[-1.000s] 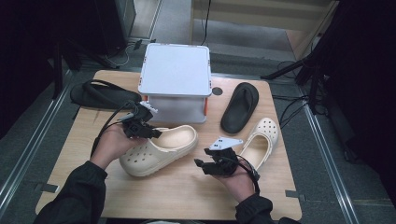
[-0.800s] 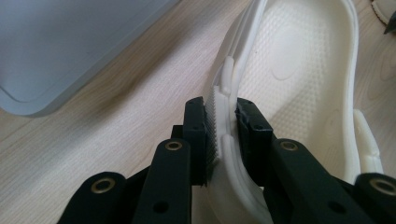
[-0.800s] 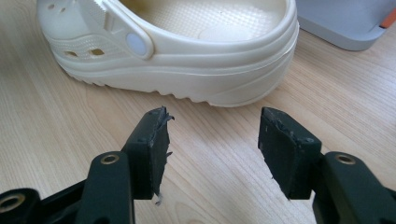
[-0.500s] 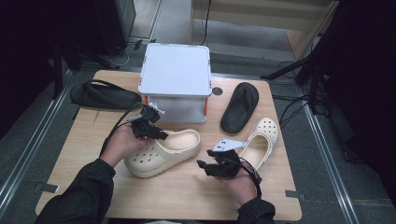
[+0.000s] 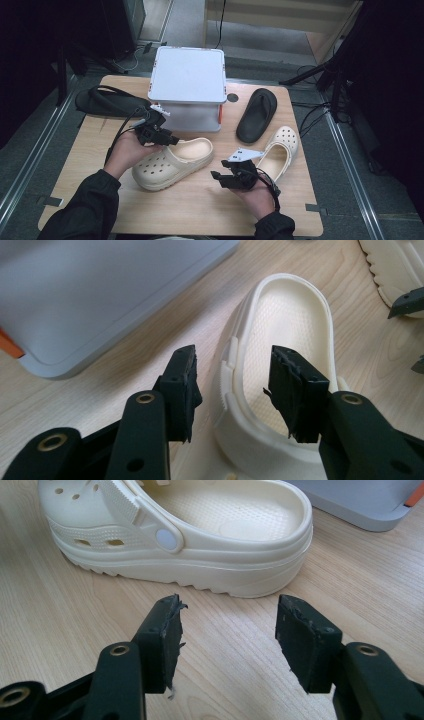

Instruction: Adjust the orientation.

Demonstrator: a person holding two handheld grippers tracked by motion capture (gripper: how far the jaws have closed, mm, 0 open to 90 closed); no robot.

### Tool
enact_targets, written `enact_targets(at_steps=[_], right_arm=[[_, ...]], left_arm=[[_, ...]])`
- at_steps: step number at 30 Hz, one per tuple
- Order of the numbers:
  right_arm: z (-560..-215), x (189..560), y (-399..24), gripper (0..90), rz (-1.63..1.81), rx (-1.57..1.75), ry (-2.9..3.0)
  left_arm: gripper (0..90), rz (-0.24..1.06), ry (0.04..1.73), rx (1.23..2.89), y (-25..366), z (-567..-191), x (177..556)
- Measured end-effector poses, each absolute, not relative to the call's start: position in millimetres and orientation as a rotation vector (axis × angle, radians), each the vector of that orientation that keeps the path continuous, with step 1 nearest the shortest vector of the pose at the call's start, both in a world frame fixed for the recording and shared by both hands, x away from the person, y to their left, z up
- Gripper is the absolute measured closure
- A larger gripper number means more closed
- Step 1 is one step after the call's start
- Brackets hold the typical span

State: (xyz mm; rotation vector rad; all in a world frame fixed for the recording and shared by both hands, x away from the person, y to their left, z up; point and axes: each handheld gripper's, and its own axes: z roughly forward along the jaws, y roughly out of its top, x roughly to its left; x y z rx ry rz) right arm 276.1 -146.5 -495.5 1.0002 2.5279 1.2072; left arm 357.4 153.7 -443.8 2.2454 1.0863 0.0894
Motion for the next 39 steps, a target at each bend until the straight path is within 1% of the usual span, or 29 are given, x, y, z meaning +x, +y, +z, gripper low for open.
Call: enact_targets(at_steps=[3, 6, 7, 8, 9, 10, 11, 12, 14, 15, 16, 17, 18, 19, 20, 23, 32, 39], right_arm=[[-495, 276, -146, 46.1, 1.211, 0.996, 2.529], [-495, 277, -147, 48.8, 1.224, 0.992, 2.527], [-494, 278, -147, 53.2, 1.231, 0.985, 2.526], [-494, 278, -147, 55.3, 1.229, 0.982, 2.529], [-494, 278, -147, 55.3, 1.229, 0.982, 2.529], [-492, 279, -146, 60.7, 1.238, 0.976, 2.532], [-492, 279, -146, 60.7, 1.238, 0.976, 2.532], [-492, 280, -146, 62.5, 1.243, 0.977, 2.531], [-491, 282, -143, 67.8, 1.249, 0.965, 2.561], [-491, 282, -143, 67.8, 1.249, 0.965, 2.561], [-490, 282, -141, 70.3, 1.239, 0.945, 2.565], [-489, 283, -139, 77.8, 1.245, 0.938, 2.58], [-488, 284, -138, 80.8, 1.249, 0.933, 2.583], [-488, 284, -138, 80.8, 1.249, 0.933, 2.583], [-487, 287, -137, 85.7, 1.266, 0.941, 2.587], [-485, 291, -137, 90.0, 1.265, 0.948, 2.58], [-482, 307, -131, 90.0, 1.268, 0.921, 2.548], [-479, 318, -131, 90.0, 1.3, 0.94, 2.518]], left_arm=[[54.0, 0.111, 1.091, 2.247, 157, -440, 355], [59.3, 0.12, 1.088, 2.236, 159, -436, 351], [66.0, 0.132, 1.072, 2.228, 160, -432, 346], [67.9, 0.132, 1.072, 2.228, 160, -432, 346], [67.9, 0.136, 1.058, 2.225, 161, -430, 343], [73.4, 0.148, 1.039, 2.21, 163, -427, 338], [75.2, 0.148, 1.039, 2.21, 163, -427, 338], [75.2, 0.152, 1.031, 2.21, 163, -426, 333], [79.7, 0.161, 1.009, 2.243, 166, -426, 324], [81.4, 0.161, 1.009, 2.243, 166, -426, 324], [81.4, 0.181, 1.013, 2.243, 167, -426, 319], [85.3, 0.168, 1.014, 2.223, 170, -427, 314], [86.3, 0.164, 1.011, 2.217, 172, -426, 311], [87.1, 0.164, 1.011, 2.217, 172, -426, 311], [87.9, 0.161, 1.011, 2.208, 173, -427, 308], [88.7, 0.16, 1.027, 2.191, 175, -430, 297], [90.0, 0.203, 1.074, 2.177, 177, -442, 270], [90.0, 0.213, 1.068, 2.174, 174, -450, 253]])
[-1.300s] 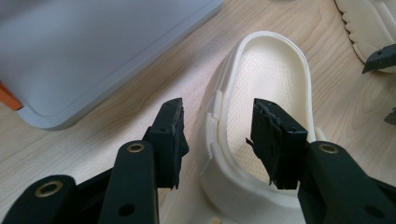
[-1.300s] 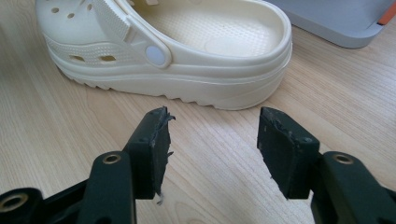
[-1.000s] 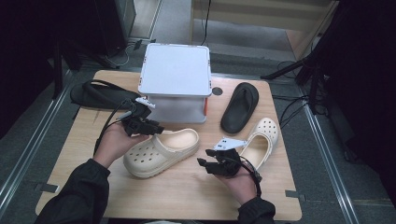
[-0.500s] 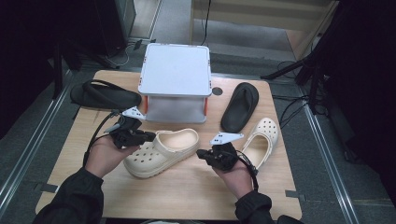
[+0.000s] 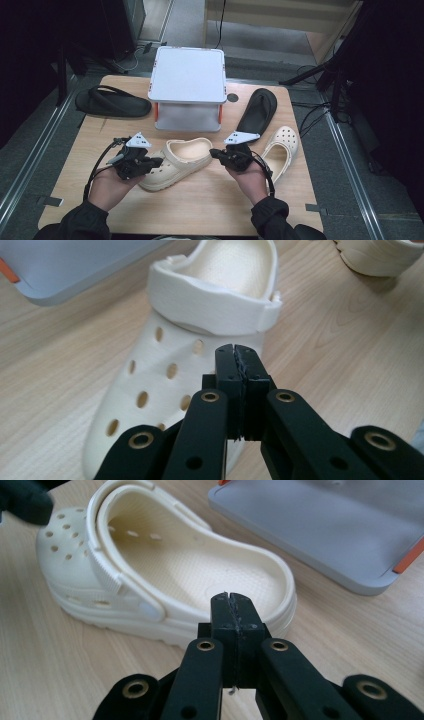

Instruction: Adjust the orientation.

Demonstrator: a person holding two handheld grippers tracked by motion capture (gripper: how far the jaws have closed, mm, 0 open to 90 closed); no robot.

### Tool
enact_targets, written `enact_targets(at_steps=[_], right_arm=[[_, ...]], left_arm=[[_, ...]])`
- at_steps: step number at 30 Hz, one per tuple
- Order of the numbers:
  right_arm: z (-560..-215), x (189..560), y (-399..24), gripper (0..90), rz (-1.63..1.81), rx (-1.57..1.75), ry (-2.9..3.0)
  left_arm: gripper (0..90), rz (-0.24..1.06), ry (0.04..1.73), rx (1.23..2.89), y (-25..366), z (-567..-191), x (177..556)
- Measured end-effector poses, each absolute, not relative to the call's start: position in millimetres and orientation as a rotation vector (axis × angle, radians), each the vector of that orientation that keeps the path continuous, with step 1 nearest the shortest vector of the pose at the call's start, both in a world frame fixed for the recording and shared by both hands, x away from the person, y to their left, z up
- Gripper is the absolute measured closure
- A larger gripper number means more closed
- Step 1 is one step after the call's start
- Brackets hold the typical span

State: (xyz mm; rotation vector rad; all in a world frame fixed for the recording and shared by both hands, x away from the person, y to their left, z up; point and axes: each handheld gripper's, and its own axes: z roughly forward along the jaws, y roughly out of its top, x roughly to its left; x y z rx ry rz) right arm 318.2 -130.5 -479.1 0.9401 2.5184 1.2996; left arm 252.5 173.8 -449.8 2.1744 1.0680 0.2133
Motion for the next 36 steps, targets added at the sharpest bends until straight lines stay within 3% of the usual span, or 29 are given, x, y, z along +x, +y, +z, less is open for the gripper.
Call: enact_targets(at_steps=[16, 36], right_arm=[[-498, 346, -102, 90.0, 1.211, 0.915, 2.588], [-503, 343, -95, 90.0, 1.149, 0.866, 2.642]], left_arm=[[90.0, 0.176, 1.148, 2.161, 174, -479, 229], [90.0, 0.186, 1.175, 2.162, 179, -488, 234]])
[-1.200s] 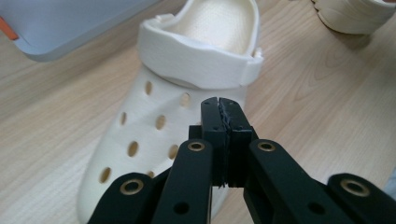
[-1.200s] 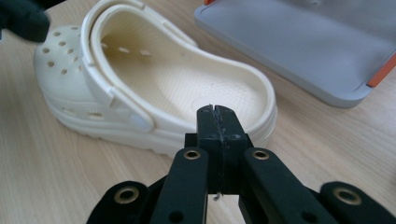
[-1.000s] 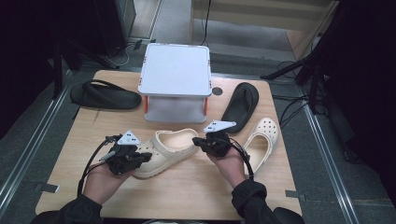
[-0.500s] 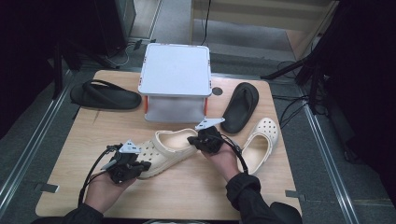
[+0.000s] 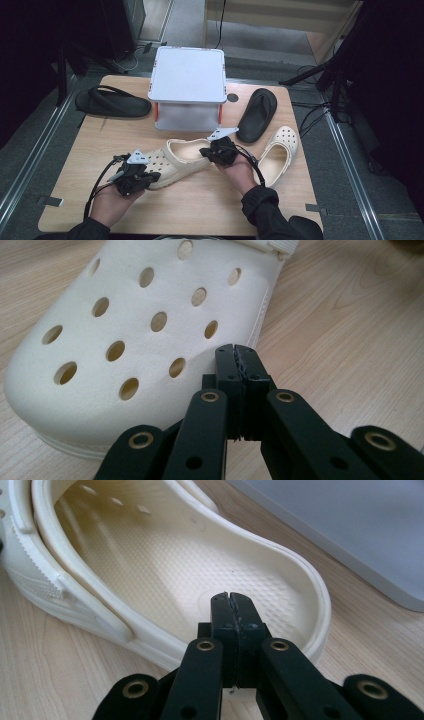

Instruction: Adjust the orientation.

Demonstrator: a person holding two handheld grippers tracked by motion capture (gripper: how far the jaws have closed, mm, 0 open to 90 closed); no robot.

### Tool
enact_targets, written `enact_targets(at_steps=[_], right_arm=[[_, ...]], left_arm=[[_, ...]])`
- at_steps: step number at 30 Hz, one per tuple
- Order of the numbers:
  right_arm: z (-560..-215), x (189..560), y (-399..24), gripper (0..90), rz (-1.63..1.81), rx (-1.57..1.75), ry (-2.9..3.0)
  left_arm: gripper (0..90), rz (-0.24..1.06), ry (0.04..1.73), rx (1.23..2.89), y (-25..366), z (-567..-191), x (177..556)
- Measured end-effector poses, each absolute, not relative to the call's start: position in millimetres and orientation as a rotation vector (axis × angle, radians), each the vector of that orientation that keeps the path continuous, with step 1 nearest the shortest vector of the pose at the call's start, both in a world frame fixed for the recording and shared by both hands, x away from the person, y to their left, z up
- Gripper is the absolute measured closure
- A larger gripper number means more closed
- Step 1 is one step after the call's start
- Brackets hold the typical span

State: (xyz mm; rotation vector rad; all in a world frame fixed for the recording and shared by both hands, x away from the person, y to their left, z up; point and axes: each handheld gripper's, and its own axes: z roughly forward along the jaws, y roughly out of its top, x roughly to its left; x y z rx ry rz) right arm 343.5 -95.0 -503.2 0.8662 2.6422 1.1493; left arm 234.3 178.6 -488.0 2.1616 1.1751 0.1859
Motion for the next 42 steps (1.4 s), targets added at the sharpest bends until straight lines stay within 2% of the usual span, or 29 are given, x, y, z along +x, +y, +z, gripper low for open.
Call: enact_targets(at_steps=[21, 42], right_arm=[[-502, 323, -85, 90.0, 1.113, 0.812, 2.702], [-505, 307, -74, 90.0, 1.135, 0.783, 2.726]], left_arm=[[90.0, 0.216, 1.169, 2.198, 175, -490, 241], [90.0, 0.233, 1.225, 2.138, 187, -493, 268]])
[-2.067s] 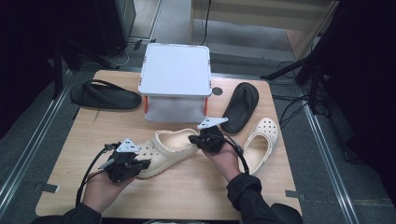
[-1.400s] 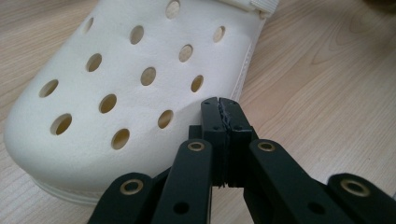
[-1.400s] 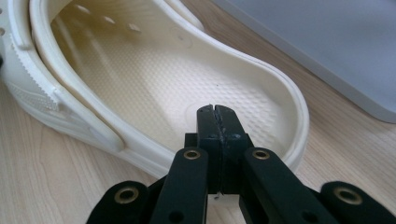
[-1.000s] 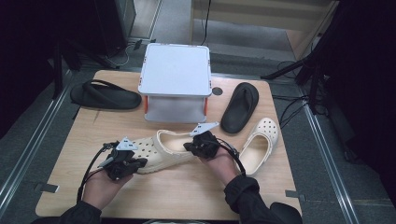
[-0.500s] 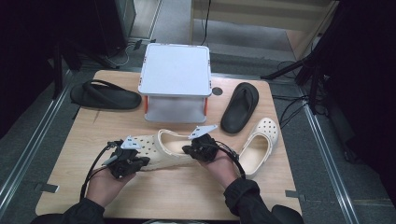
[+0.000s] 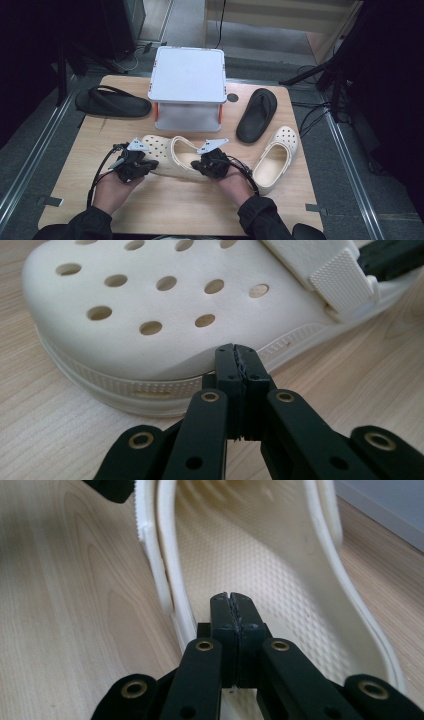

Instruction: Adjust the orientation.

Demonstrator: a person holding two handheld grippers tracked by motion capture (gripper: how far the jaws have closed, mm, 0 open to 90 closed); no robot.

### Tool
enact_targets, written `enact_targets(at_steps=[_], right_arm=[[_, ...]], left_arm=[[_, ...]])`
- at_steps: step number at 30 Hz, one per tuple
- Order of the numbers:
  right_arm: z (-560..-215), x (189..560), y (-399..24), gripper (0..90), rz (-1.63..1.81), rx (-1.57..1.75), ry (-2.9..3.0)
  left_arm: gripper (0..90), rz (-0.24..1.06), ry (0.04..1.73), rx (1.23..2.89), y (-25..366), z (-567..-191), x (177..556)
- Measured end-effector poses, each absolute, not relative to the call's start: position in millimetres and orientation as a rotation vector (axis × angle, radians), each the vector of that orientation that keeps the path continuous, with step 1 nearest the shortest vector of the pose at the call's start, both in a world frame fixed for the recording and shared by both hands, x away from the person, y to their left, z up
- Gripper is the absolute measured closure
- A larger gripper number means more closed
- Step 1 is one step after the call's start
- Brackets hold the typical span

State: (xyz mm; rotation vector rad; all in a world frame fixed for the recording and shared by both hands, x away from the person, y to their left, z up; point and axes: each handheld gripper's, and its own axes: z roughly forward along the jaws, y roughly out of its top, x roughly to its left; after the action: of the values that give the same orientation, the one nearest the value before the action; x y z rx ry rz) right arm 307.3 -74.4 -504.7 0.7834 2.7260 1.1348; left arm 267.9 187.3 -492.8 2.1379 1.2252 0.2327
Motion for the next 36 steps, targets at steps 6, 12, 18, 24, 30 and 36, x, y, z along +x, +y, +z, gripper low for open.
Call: enact_targets(at_steps=[6, 12, 18, 24, 30, 36], right_arm=[[-504, 303, -72, 90.0, 1.146, 0.787, 2.738], [-504, 298, -66, 90.0, 1.151, 0.774, 2.749], [-504, 296, -60, 90.0, 1.143, 0.765, 2.75], [-502, 294, -55, 90.0, 1.151, 0.774, 2.748], [-503, 294, -52, 90.0, 1.175, 0.824, 2.752], [-503, 289, -44, 90.0, 1.177, 0.811, 2.763]], left_arm=[[90.0, 0.233, 1.223, 2.141, 188, -493, 278], [90.0, 0.239, 1.219, 2.139, 189, -493, 287], [90.0, 0.223, 1.226, 2.131, 191, -492, 297], [90.0, 0.162, 1.232, 2.121, 195, -492, 304], [90.0, 0.172, 1.204, 2.135, 196, -487, 313], [90.0, 0.174, 1.208, 2.14, 199, -487, 314]])
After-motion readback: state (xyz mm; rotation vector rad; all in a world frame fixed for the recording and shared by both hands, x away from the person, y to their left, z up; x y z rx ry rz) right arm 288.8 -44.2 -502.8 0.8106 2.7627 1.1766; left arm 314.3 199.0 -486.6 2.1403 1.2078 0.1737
